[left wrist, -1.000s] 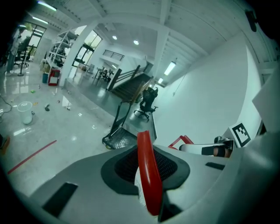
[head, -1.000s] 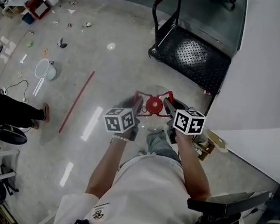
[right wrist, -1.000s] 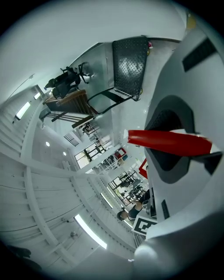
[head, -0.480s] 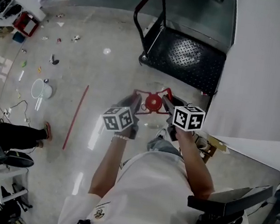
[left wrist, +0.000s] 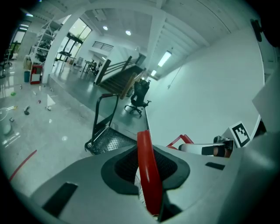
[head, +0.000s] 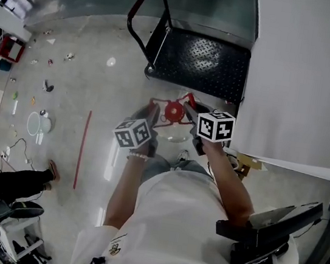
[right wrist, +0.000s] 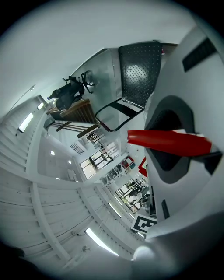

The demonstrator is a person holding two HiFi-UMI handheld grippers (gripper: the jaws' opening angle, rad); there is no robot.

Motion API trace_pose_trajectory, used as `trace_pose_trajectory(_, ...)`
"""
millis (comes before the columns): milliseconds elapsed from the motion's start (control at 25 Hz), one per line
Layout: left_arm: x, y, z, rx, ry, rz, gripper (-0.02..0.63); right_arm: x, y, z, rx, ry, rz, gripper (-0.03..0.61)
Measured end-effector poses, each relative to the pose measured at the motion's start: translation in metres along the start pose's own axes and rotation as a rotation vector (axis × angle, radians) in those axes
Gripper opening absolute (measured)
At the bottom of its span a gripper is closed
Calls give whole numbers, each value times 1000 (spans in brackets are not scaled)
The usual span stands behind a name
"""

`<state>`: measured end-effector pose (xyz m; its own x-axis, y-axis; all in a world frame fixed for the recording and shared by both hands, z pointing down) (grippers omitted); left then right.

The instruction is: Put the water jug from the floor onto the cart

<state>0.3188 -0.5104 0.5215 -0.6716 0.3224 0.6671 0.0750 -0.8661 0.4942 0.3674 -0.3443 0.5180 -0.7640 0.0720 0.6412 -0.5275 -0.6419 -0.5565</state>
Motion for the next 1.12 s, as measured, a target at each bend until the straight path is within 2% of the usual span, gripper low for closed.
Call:
trace_pose_trajectory(440,-54,7,80,105,80,63,63,-49,-54,27,96,-48,82,69)
trace_pose_trajectory(760,-116,42,165,154,146,116,63,-105,-101,84,162,-77,134,67)
trace_pose_trajectory(1120,-187,73,210,217,182,148,63,-169,-112,132,222,-118,180,67)
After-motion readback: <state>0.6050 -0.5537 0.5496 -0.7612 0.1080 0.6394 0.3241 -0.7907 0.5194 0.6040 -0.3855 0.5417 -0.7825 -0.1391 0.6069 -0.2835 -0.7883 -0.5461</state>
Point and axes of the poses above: the fingertips, and each gripper's own axes: z forward along the fingers, y to its left, x out of its underside, the point moved 5 cm from there along -z, backward along the fingers, and after that the axes turned 7 degrees about y, right-handed, at the moved point
